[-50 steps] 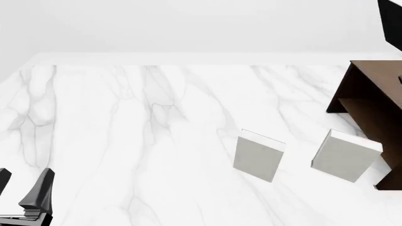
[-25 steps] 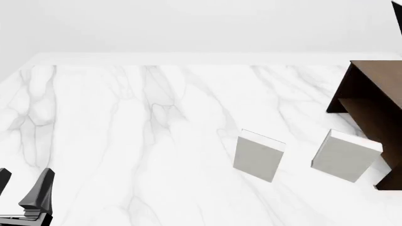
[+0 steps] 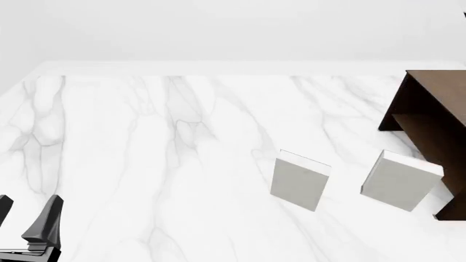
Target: Pick up the book on the left and place it on top of the shelf.
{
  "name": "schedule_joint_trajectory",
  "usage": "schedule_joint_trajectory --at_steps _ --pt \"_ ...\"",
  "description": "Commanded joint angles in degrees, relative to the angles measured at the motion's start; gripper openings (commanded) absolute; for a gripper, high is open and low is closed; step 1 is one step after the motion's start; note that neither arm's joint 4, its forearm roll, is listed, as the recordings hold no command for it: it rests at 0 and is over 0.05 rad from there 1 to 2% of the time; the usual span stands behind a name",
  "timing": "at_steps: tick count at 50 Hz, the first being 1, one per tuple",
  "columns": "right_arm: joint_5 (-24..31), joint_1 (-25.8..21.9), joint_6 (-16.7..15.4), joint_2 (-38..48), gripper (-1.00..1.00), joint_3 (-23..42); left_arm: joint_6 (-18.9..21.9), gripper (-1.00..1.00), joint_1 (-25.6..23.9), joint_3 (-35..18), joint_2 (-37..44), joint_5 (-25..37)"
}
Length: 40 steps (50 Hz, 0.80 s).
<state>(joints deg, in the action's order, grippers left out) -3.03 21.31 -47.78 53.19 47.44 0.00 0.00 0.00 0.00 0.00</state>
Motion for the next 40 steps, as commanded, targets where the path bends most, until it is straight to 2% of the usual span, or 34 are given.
schedule_joint_trajectory --at_steps 1,15,40 --pt "-2.7 1.9 0.0 2.0 -1.0 0.3 0.0 1.0 0.0 0.0 0.0 0.0" --pt "-2.5 4.8 -2.0 2.4 -1.0 1.2 0.0 1.0 0.0 0.0 0.0 0.0" --pt "-5.1 7.9 -2.7 5.6 -1.0 1.1 0.0 1.0 0.0 0.0 0.0 0.0"
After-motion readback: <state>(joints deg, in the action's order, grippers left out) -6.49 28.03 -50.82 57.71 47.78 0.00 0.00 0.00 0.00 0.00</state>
